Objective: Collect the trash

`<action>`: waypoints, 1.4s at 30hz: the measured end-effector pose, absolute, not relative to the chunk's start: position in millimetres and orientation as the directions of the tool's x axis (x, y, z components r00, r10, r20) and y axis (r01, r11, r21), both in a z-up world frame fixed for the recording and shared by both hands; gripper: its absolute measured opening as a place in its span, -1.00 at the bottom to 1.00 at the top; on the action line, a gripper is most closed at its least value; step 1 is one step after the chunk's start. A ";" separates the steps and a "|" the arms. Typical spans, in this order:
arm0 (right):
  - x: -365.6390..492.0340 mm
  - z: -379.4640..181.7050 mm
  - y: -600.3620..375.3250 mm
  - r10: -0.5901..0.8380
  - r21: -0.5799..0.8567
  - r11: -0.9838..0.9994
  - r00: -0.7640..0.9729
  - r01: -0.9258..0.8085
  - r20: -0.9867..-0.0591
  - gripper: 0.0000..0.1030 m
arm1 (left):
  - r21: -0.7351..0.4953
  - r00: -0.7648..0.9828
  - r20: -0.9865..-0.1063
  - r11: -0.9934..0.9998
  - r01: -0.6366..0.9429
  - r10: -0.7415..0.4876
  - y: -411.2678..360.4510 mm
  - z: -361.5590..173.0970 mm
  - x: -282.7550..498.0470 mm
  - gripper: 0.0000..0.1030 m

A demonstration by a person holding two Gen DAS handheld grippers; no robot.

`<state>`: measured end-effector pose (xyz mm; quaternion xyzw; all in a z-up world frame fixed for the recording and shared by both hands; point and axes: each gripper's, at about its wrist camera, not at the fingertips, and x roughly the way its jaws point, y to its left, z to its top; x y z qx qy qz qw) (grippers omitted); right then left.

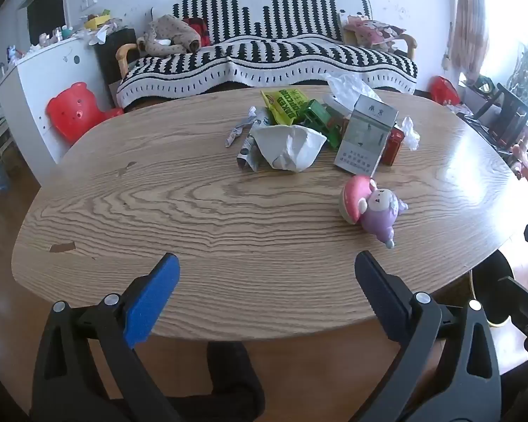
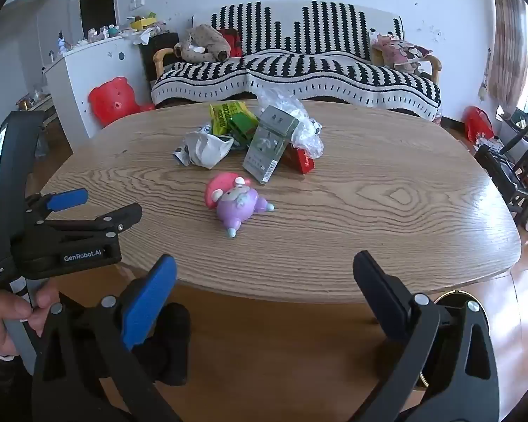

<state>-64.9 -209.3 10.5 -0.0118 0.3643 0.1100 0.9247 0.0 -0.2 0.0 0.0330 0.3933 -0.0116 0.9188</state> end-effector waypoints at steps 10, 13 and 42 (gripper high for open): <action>-62.7 8.2 -213.8 0.205 0.073 0.975 0.712 -0.212 -0.672 0.89 | 0.046 0.691 -0.723 0.998 0.047 0.001 0.0 0.0 0.1 0.88; -63.7 8.8 -212.4 0.205 0.072 0.974 0.713 -0.213 -0.671 0.89 | 0.045 0.691 -0.723 0.998 0.048 -0.001 -0.1 0.0 -0.1 0.88; -66.0 10.1 -209.3 0.206 0.075 0.974 0.713 -0.212 -0.670 0.89 | 0.044 0.690 -0.723 0.998 0.050 -0.003 -0.1 0.1 0.1 0.88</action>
